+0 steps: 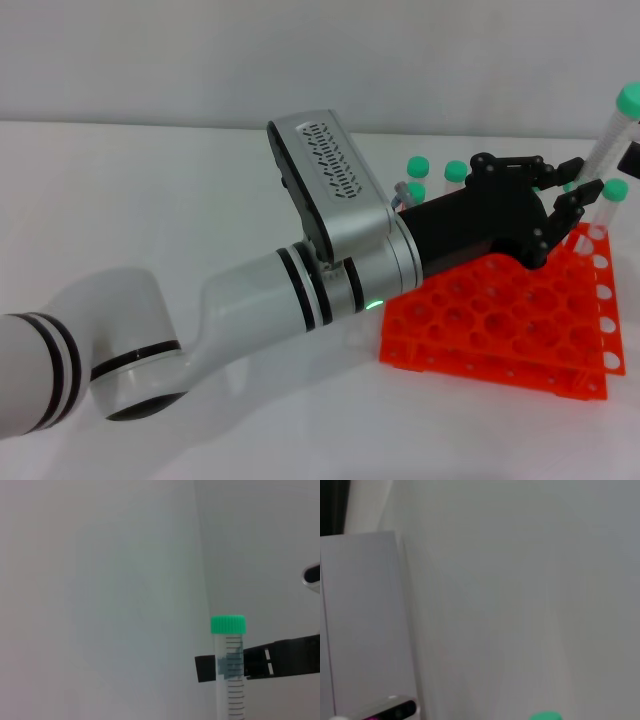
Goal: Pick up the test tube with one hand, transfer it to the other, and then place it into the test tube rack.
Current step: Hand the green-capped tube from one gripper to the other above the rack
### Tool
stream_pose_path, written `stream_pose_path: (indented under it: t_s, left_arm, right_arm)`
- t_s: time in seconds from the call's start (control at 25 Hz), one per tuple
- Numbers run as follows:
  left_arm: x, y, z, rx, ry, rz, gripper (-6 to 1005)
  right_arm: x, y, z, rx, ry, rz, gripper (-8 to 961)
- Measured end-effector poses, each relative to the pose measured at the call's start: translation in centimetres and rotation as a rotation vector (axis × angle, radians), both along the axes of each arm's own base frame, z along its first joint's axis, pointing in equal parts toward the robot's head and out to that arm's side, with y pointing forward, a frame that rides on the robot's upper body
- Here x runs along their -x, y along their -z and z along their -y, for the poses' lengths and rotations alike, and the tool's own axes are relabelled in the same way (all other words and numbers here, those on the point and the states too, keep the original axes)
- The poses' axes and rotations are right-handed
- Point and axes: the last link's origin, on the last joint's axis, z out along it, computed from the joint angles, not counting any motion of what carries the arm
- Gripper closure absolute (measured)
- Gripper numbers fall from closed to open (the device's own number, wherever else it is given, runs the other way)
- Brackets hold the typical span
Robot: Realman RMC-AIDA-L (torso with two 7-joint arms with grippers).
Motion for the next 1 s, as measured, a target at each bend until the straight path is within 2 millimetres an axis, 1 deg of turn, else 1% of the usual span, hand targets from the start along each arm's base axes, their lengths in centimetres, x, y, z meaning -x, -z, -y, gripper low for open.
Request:
stream_pose_path:
  t_s: [0.28,0.4,0.72,0.92,1.0]
  left_arm:
    - [0.0,0.1,0.0,0.000,-0.001,-0.004,776]
    - [0.1,0.1,0.0,0.001,0.000,-0.006,775]
    - [0.1,0.1,0.1,0.003,0.002,-0.010,770]
    - [0.1,0.2,0.1,0.004,0.003,-0.010,767]
    - [0.1,0.2,0.1,0.004,0.003,-0.012,766]
  right_arm:
    - [1.2,0.9,-0.4,0.010,-0.030,-0.026,256]
    - [1.9,1.3,-0.9,0.009,-0.038,-0.030,258]
    - [1.6,1.0,-0.9,-0.014,-0.037,-0.019,263]
    - [1.3,0.9,-0.8,-0.021,-0.031,-0.016,502]
    - [1.3,0.9,-0.7,-0.021,-0.030,-0.016,643]
